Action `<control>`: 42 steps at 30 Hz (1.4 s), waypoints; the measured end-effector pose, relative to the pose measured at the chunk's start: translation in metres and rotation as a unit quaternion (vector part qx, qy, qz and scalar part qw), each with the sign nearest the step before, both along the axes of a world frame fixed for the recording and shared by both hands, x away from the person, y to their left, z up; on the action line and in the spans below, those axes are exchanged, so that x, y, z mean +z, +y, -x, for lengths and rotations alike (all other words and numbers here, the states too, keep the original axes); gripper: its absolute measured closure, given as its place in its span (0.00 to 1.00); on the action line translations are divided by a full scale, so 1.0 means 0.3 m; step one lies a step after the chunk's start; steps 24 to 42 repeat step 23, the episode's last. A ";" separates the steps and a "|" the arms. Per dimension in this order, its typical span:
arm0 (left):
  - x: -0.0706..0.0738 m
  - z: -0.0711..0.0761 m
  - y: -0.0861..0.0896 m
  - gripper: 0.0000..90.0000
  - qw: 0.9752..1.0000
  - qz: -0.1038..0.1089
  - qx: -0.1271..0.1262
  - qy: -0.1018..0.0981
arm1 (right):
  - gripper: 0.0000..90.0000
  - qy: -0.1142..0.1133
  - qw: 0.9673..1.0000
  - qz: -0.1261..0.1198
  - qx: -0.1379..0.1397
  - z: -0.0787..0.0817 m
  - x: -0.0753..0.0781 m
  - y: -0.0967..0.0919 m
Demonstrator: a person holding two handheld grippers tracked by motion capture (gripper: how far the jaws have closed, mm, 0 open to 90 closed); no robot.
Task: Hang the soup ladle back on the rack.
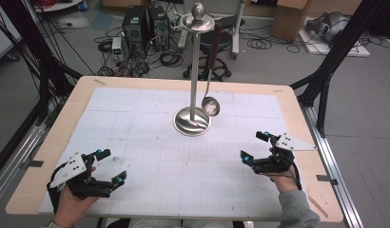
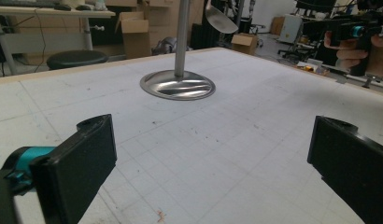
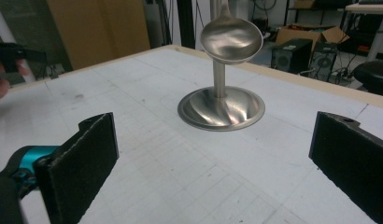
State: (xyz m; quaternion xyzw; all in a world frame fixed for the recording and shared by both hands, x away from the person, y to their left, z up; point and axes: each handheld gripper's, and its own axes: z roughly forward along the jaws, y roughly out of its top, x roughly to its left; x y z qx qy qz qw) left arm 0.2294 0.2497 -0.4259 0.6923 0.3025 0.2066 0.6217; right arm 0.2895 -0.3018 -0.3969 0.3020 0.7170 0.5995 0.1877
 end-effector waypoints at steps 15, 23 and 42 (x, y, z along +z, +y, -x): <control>-0.004 -0.019 0.017 0.02 1.000 0.005 0.018 -0.006 | 0.00 0.014 1.000 -0.026 0.000 0.062 -0.029 -0.072; -0.002 -0.029 0.020 0.02 1.000 0.013 0.023 -0.005 | 0.00 0.013 1.000 -0.020 0.015 0.059 -0.039 -0.064; -0.002 -0.029 0.020 0.02 1.000 0.013 0.023 -0.005 | 0.00 0.013 1.000 -0.020 0.015 0.059 -0.039 -0.064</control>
